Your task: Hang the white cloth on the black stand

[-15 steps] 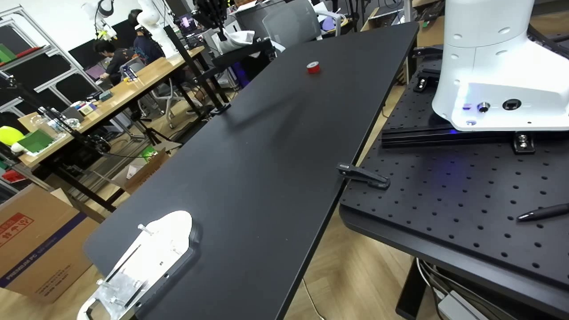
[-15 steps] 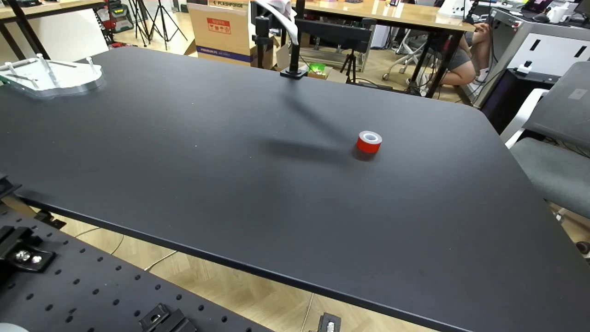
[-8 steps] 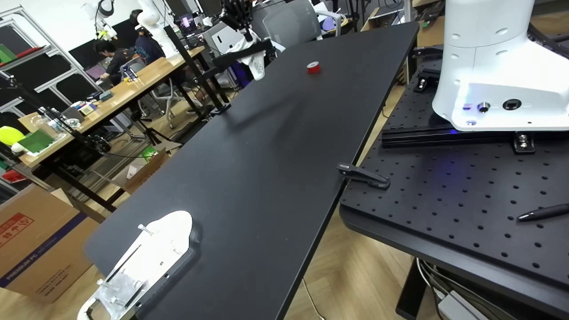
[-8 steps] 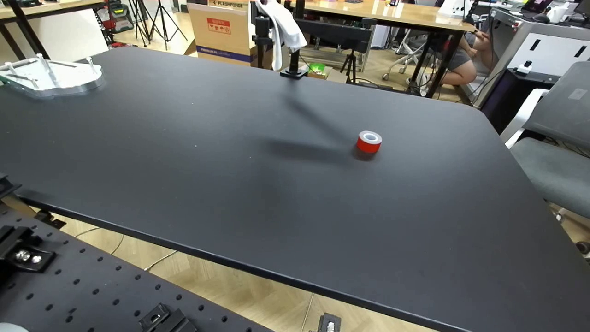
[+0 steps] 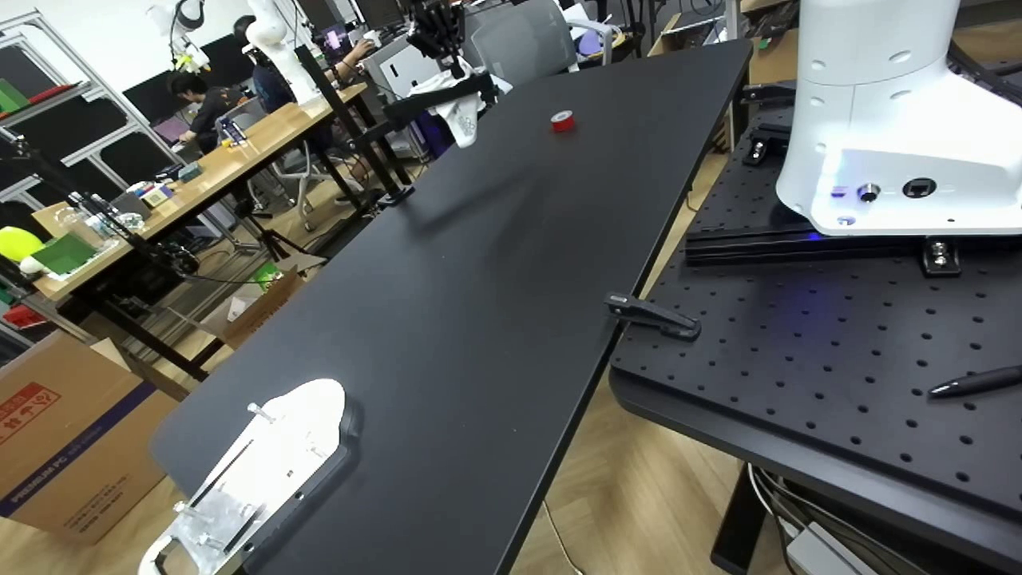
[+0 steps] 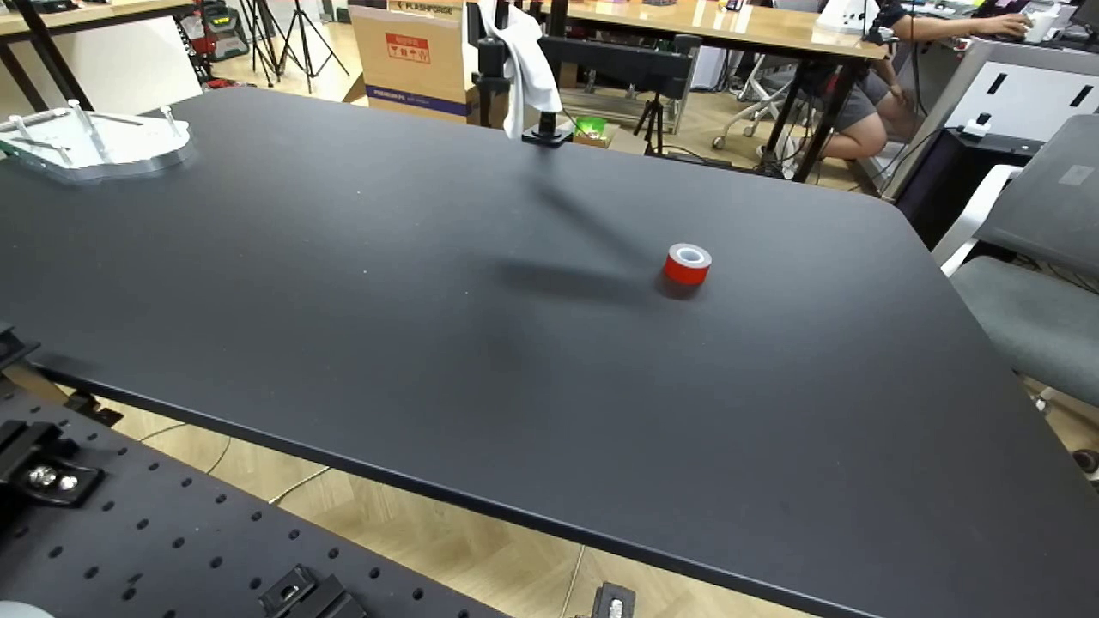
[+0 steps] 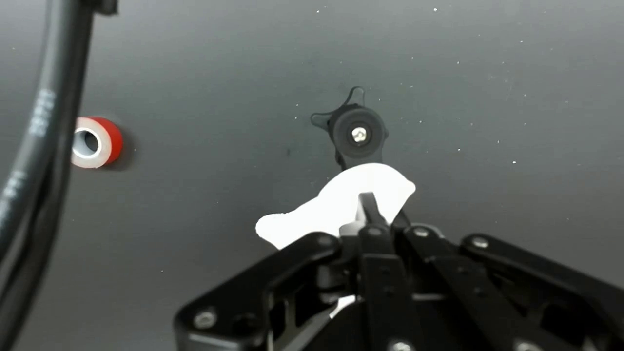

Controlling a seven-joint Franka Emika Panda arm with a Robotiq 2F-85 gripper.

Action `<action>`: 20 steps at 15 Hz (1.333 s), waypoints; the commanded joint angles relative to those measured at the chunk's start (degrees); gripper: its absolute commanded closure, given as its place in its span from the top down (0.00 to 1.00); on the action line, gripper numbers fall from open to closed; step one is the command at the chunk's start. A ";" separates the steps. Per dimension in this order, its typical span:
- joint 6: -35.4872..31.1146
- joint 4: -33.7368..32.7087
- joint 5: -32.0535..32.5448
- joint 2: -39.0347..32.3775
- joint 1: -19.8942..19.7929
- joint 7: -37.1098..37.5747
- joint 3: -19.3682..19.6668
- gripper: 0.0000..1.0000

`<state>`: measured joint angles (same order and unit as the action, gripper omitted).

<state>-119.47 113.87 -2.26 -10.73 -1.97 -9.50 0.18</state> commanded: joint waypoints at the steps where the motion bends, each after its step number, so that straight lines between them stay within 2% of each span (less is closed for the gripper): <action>1: -0.39 -0.03 0.92 0.86 0.36 0.69 -0.02 0.01; 12: 2.35 2.10 1.05 2.25 2.50 -2.35 -2.57 0.01; 20: 2.12 2.12 0.69 2.21 2.17 -2.27 -2.15 0.01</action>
<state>-118.18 115.33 -2.04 -10.00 0.38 -12.04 -2.34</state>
